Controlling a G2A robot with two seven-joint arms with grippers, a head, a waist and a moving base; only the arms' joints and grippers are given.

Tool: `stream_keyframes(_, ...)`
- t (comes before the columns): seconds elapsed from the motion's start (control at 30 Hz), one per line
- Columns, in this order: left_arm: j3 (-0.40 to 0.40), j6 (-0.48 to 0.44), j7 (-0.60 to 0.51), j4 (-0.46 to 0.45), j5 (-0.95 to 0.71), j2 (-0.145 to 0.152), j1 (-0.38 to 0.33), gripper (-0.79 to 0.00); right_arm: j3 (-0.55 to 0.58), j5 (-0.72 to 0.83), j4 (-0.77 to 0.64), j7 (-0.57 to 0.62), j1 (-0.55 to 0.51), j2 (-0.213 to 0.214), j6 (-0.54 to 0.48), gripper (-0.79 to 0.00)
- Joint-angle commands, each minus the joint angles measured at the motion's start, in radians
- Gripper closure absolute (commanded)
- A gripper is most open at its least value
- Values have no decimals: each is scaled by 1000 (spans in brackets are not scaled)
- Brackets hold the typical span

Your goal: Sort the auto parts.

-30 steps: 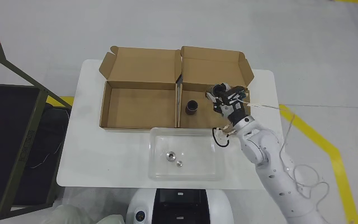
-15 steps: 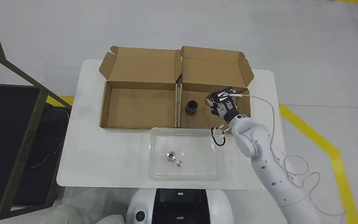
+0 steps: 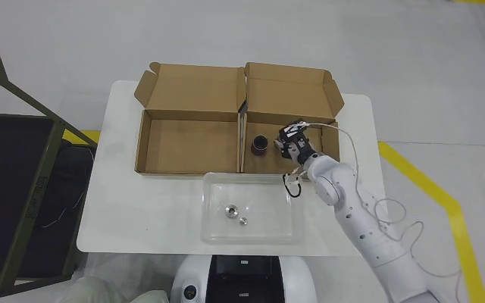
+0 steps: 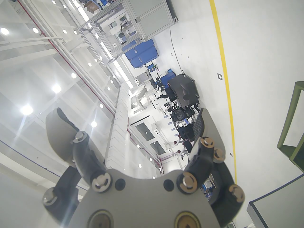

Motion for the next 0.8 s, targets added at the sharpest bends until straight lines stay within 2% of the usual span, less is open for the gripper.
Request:
stream_keyframes(0.0,0,0,0,0,0,0,0,-785,-3,0,8,5,5,-2,-1,-55)
stream_keyframes(0.03,0,0,0,0,0,0,0,-785,-5,-1,11,8,7,-3,-2,-92)
stream_keyframes(0.13,0,0,0,0,0,0,0,-785,-10,1,21,14,13,-6,-9,-132)
stream_keyframes(0.4,0,0,0,0,0,0,0,-785,-18,2,41,23,25,-14,-18,-194)
stream_keyframes(0.5,0,0,0,0,0,0,0,-785,-18,2,48,28,28,-16,-22,-268)
stream_keyframes(0.7,0,0,0,0,0,0,0,-785,-15,-1,47,32,28,-18,-29,-351)
stream_keyframes(0.77,0,0,0,0,0,0,0,-785,-9,-5,39,35,24,-17,-32,-413)
